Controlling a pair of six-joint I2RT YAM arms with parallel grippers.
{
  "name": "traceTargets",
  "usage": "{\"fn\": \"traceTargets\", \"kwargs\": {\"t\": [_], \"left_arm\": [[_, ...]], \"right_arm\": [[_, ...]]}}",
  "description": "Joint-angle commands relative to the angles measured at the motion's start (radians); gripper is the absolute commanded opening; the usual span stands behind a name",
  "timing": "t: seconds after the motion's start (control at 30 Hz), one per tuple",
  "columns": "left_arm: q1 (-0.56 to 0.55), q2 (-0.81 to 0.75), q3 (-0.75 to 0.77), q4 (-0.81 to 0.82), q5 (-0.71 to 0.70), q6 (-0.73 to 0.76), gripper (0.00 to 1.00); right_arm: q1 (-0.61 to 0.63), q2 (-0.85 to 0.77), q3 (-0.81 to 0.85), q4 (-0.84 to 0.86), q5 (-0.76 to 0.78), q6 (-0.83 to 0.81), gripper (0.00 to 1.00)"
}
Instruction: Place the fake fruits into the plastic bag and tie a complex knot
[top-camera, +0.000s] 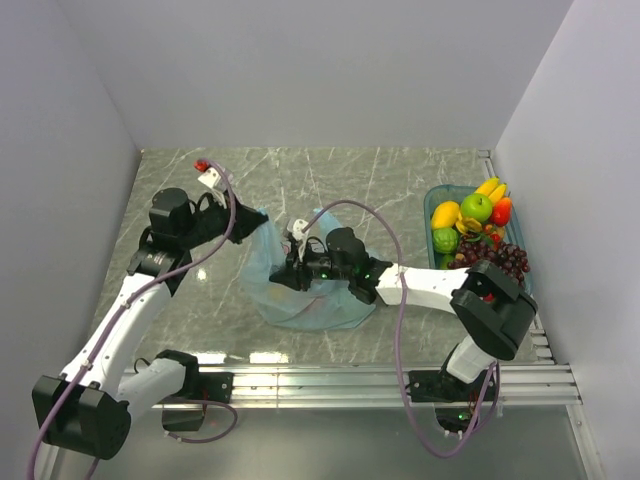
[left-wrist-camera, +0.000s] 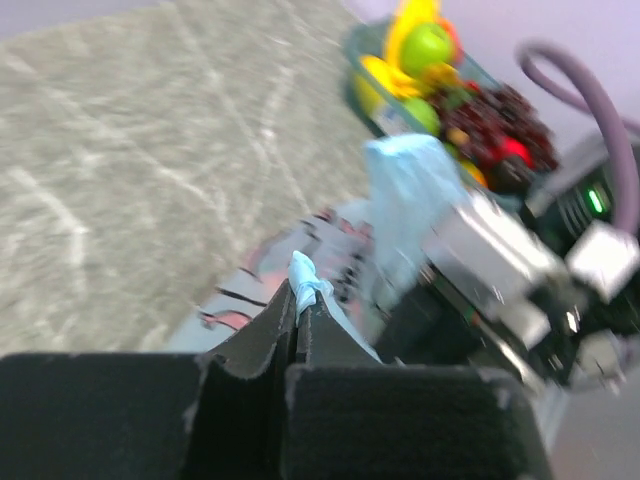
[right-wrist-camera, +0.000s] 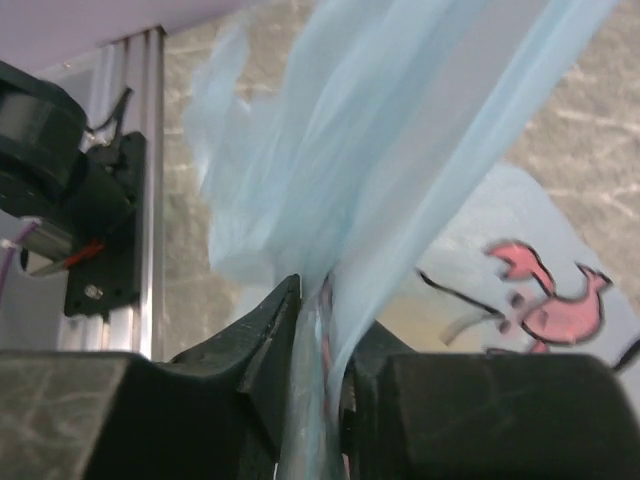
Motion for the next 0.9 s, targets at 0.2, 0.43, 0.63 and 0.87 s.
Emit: {"fn": "traceTargets", "kwargs": {"t": [0.2, 0.43, 0.63, 0.87], "left_arm": [[0.005, 0.062, 0.067, 0.03, -0.386, -0.021, 0.01], [0.005, 0.051, 0.012, 0.05, -0.352, 0.008, 0.01], [0.005, 0.04, 0.012, 0.048, -0.107, 0.037, 0.0], [0.005, 0.036, 0.016, 0.042, 0.04, 0.051, 0.01]], "right_arm": [[0.008, 0.054, 0.042, -0.164, 0.062, -0.1, 0.13], [0.008, 0.071, 0.072, -0.325, 0.105, -0.186, 0.03], [0.011, -0.004, 0.114, -0.391, 0.093, -0.187, 0.31], [0.014, -0.253, 0.204, -0.546, 0.008, -0.161, 0.54]]}}
